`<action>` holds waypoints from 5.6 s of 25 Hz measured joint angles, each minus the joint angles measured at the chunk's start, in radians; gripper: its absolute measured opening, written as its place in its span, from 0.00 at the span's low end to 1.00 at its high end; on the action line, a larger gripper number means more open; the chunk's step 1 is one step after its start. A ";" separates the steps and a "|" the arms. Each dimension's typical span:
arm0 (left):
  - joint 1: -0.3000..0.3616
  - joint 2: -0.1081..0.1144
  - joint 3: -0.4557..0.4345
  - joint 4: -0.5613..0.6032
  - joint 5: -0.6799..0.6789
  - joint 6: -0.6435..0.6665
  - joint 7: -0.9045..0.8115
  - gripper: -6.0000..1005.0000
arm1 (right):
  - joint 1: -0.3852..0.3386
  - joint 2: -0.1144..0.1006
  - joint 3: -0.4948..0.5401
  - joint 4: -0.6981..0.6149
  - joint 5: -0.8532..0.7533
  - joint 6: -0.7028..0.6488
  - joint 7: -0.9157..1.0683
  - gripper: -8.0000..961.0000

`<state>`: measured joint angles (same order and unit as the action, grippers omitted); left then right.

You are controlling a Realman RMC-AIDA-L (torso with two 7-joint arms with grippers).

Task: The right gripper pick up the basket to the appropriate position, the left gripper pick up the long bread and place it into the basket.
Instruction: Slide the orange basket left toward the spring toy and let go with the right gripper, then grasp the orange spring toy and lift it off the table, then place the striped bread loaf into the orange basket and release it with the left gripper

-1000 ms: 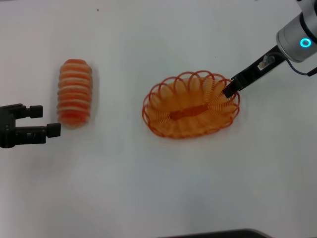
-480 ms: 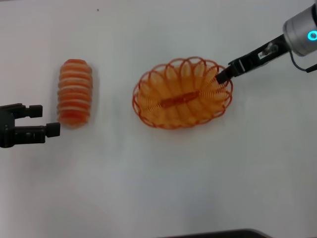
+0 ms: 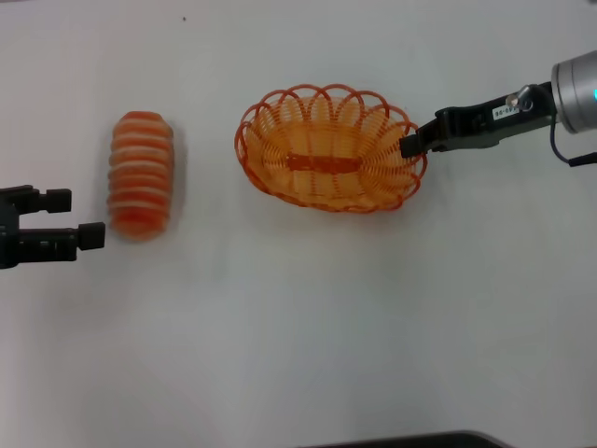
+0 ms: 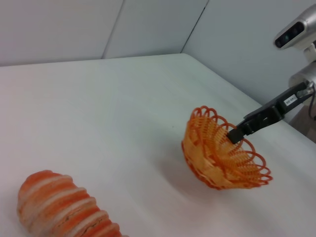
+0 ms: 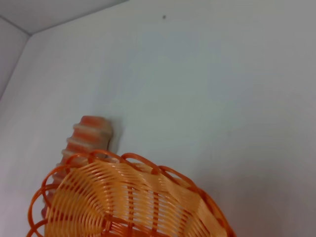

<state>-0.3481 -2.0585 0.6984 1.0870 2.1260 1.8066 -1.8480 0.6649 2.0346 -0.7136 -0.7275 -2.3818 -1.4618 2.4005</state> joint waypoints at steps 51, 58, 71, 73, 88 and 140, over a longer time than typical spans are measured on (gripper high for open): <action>-0.128 -0.106 0.174 0.166 0.197 -0.341 -0.561 0.90 | -0.167 -0.031 0.032 -0.381 0.238 -0.444 -0.543 0.87; -0.165 -0.106 0.398 0.153 0.335 -0.556 -0.812 0.90 | -0.161 -0.029 0.030 -0.364 0.229 -0.415 -0.564 0.87; -0.203 -0.111 0.588 0.049 0.521 -0.744 -0.957 0.90 | -0.152 -0.027 0.030 -0.325 0.219 -0.362 -0.577 0.87; -0.201 -0.111 0.597 0.050 0.522 -0.743 -0.959 0.90 | -0.149 -0.026 0.029 -0.325 0.219 -0.355 -0.577 0.87; -0.192 -0.109 0.638 0.051 0.523 -0.751 -0.953 0.58 | -0.137 -0.024 0.034 -0.317 0.220 -0.340 -0.577 0.87; -0.546 -0.102 0.508 -0.216 0.128 -0.512 -0.154 0.78 | -0.151 -0.067 0.158 -0.298 0.216 -0.412 -0.576 0.87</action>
<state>-0.8945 -2.1603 1.2068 0.8714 2.2536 1.2946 -2.0018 0.5134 1.9679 -0.5555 -1.0255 -2.1661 -1.8743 1.8243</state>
